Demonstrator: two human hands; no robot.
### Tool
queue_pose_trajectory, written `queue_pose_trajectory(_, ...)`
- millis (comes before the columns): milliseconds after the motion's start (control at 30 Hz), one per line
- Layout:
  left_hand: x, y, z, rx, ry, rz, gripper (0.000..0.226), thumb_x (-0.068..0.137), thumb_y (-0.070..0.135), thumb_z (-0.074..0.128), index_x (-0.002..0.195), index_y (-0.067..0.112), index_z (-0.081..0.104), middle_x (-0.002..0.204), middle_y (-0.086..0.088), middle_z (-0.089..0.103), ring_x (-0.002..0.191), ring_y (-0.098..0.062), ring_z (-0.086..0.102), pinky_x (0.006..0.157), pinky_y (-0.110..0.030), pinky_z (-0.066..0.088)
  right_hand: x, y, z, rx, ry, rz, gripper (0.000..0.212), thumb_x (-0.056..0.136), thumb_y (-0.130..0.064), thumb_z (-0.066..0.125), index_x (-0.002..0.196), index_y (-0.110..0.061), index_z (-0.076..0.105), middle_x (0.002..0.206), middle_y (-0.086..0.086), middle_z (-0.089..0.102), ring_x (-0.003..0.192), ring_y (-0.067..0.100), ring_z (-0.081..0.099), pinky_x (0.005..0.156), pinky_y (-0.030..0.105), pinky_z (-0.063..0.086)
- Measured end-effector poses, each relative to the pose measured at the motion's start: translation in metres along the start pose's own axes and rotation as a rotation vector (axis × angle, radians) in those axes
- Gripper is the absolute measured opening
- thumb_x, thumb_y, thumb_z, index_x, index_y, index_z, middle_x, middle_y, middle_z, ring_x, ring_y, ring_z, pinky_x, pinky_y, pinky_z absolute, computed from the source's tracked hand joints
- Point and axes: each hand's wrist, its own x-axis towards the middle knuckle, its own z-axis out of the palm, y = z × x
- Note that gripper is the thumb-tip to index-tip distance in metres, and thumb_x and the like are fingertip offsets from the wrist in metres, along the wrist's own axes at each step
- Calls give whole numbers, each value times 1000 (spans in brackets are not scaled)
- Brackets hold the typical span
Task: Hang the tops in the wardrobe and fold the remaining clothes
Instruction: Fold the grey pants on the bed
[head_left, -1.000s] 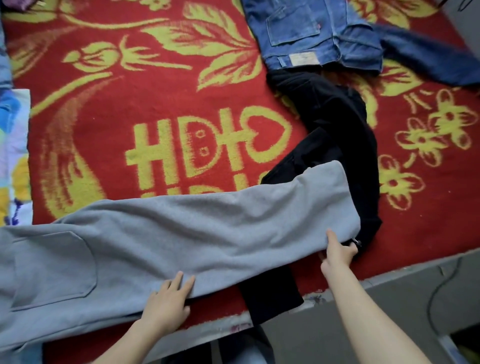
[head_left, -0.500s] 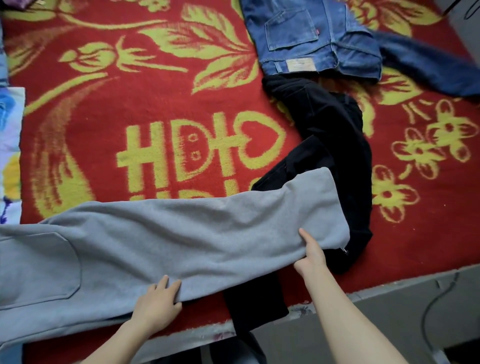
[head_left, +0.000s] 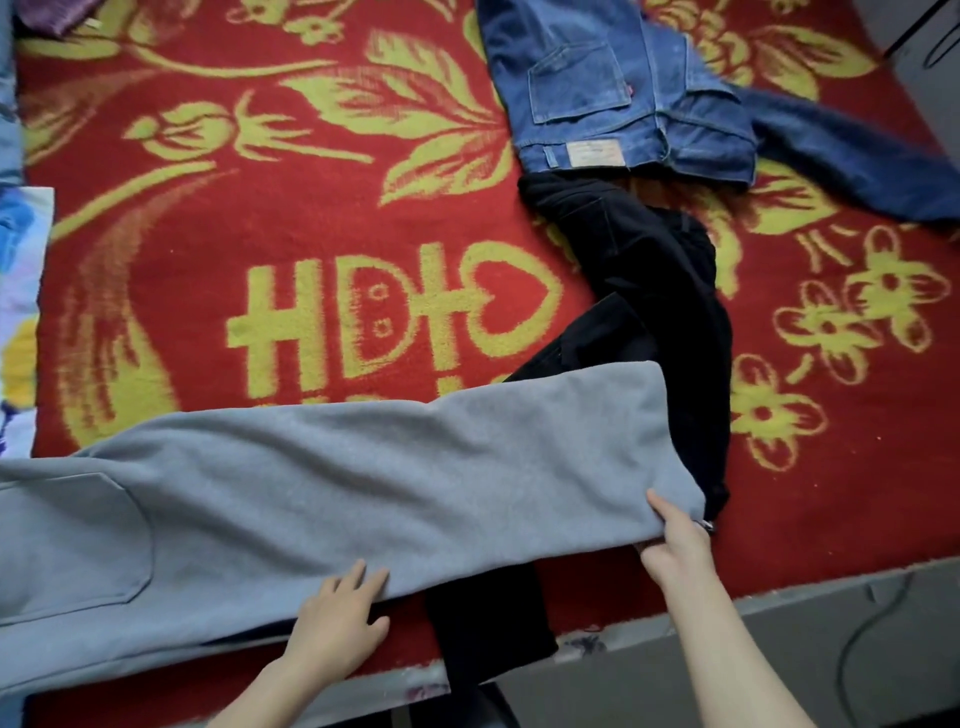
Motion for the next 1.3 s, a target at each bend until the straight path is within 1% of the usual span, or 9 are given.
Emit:
queue_pose_trajectory(167, 3, -8, 2, -67, -16, 25, 62, 92, 37, 44, 148, 35, 16, 158, 7, 6, 141, -17, 16, 107, -30, 31, 4, -11, -5, -240, -146, -86, 21, 84, 4, 61, 102, -7, 59, 103, 5, 65, 87, 19, 63, 56, 30, 57)
queue_pose_trajectory(300, 2, -18, 3, -206, -18, 44, 60, 91, 36, 48, 146, 35, 24, 157, 11, 11, 142, -12, 15, 109, -28, 27, -16, -7, 2, -380, -21, -369, 30, 82, 7, 61, 110, -4, 57, 113, 14, 63, 95, 26, 63, 83, 39, 53)
queue_pose_trajectory(400, 1, -24, 3, -465, 1, 17, 54, 91, 31, 55, 142, 27, 37, 154, 4, 24, 141, -12, 21, 111, -27, 22, -55, 11, 25, -558, -37, -794, 33, 81, 3, 63, 112, -9, 58, 106, 5, 64, 96, 17, 60, 81, 10, 46)
queue_pose_trajectory(567, 3, -31, -9, -1327, 57, -234, 37, 99, 27, 44, 131, 9, 50, 136, -7, 48, 130, -20, 41, 106, -28, 26, -128, 100, 61, -1051, -637, -1271, 38, 75, 2, 64, 112, -3, 64, 99, 5, 65, 91, 19, 57, 84, 21, 43)
queue_pose_trajectory(733, -4, -57, -17, -2128, 75, -311, 58, 92, 61, 30, 107, 14, 60, 100, -11, 71, 87, -27, 67, 75, -40, 52, -143, 180, 55, -1791, -1109, -809, 73, 87, -19, 56, 149, -23, 17, 155, 16, 12, 141, 29, 14, 115, 34, 13)
queue_pose_trajectory(867, -8, -65, -13, -1831, 96, -326, 31, 92, 32, 52, 120, 19, 54, 100, -4, 70, 82, -20, 66, 62, -31, 49, -141, 188, 41, -1784, -1020, -922, 58, 87, -25, 58, 142, -17, 38, 152, 18, 21, 143, 26, 18, 114, 30, 16)
queue_pose_trajectory(1000, -4, -62, -5, -1654, 131, -301, 71, 81, -5, 63, 141, 19, 34, 113, -8, 66, 93, -27, 64, 77, -38, 50, -124, 172, 31, -1669, -640, -1198, 43, 55, -7, 86, 96, -5, 71, 109, 23, 63, 103, 38, 63, 78, 40, 54)
queue_pose_trajectory(1133, -4, -47, -12, -1420, 302, -270, 90, 74, -16, 62, 148, 17, 23, 146, -9, 39, 120, -21, 49, 90, -17, 45, -94, 144, 42, -1656, -350, -912, 50, 88, -15, 59, 136, -9, 46, 145, 17, 36, 135, 31, 31, 105, 38, 32)
queue_pose_trajectory(1300, -16, -42, -17, -1145, 491, -128, 80, 83, -10, 46, 146, 35, 26, 132, 6, 50, 65, -9, 55, 52, -21, 41, -74, 136, 46, -1658, -489, -539, 74, 89, -25, 58, 149, -20, 16, 145, 4, 34, 129, 21, 35, 94, 29, 38)
